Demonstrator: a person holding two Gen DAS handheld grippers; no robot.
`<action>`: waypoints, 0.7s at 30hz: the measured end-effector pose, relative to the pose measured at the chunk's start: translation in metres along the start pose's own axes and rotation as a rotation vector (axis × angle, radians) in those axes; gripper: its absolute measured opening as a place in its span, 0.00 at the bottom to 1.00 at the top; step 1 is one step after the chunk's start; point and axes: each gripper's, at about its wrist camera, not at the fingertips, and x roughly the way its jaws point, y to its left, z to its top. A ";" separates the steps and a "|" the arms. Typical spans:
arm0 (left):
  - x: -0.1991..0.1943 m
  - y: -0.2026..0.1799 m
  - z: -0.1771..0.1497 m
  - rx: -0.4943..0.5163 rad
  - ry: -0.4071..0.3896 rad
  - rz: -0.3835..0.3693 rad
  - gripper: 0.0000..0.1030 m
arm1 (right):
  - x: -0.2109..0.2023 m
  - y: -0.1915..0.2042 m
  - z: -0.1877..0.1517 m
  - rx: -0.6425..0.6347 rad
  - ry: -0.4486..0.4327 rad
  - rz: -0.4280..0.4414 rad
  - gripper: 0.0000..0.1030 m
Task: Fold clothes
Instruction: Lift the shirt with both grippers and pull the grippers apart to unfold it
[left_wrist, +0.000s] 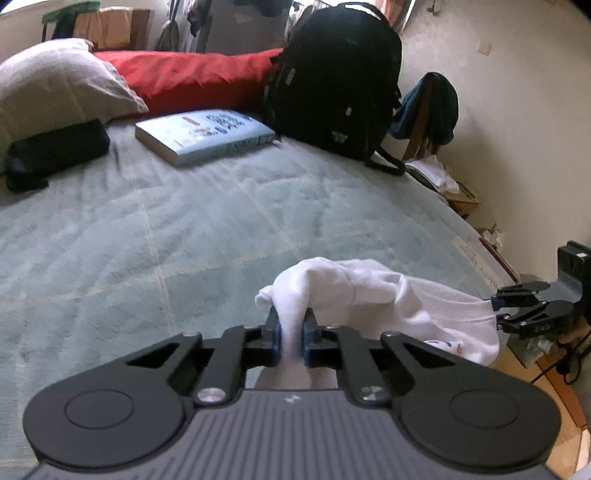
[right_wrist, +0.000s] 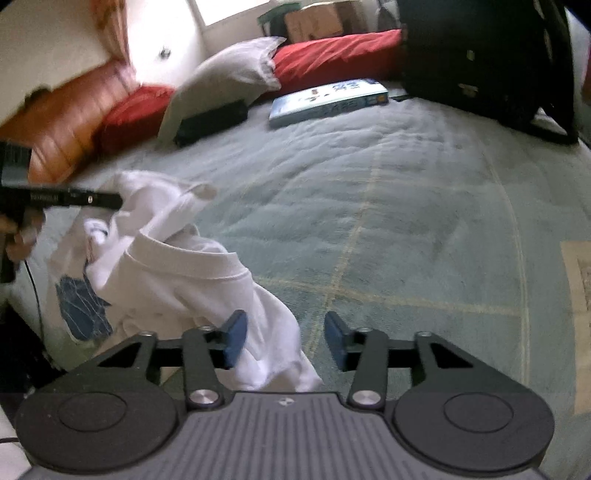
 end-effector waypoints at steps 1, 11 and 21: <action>-0.003 0.000 0.001 0.001 -0.006 0.007 0.08 | -0.001 -0.005 -0.003 0.017 -0.005 0.014 0.62; -0.028 0.010 0.011 -0.005 -0.069 0.102 0.04 | 0.025 0.001 -0.009 0.034 0.022 0.100 0.11; -0.033 0.043 0.028 -0.024 -0.084 0.231 0.03 | 0.040 0.030 0.074 -0.191 -0.024 -0.111 0.10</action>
